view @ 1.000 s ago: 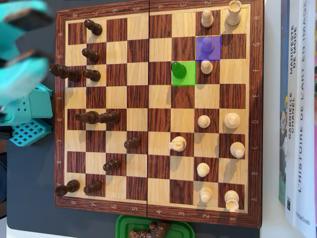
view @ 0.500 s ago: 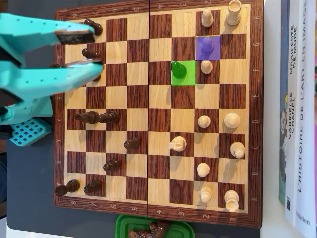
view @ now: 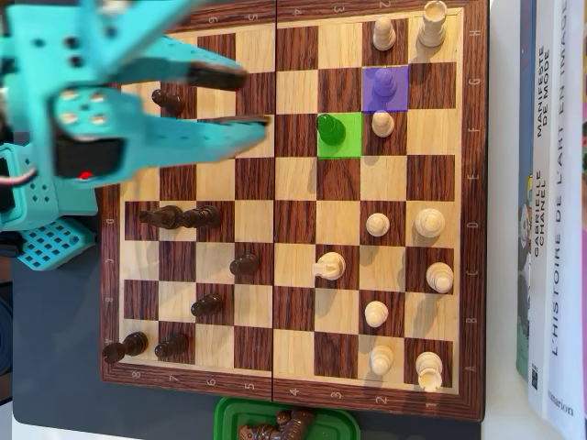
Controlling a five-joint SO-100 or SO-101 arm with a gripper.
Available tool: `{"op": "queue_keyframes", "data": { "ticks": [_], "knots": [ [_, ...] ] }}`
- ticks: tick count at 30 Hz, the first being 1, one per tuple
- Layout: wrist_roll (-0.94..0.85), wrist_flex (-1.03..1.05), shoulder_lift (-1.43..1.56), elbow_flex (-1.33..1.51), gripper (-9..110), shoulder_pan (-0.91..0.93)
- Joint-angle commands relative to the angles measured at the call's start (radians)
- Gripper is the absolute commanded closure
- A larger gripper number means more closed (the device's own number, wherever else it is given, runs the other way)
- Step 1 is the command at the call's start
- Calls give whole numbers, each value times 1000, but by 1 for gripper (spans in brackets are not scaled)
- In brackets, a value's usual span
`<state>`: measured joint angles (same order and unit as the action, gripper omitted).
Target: Play chess
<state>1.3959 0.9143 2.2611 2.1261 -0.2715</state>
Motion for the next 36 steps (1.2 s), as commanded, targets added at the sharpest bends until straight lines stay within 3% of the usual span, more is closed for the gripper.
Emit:
{"op": "queue_keyframes", "data": {
  "ticks": [1,11,36],
  "knots": [
    [-3,100,-124,-190,85,-6],
    [3,393,-425,-595,85,-32],
    [-3,431,-992,-1071,85,-103]
  ]
}}
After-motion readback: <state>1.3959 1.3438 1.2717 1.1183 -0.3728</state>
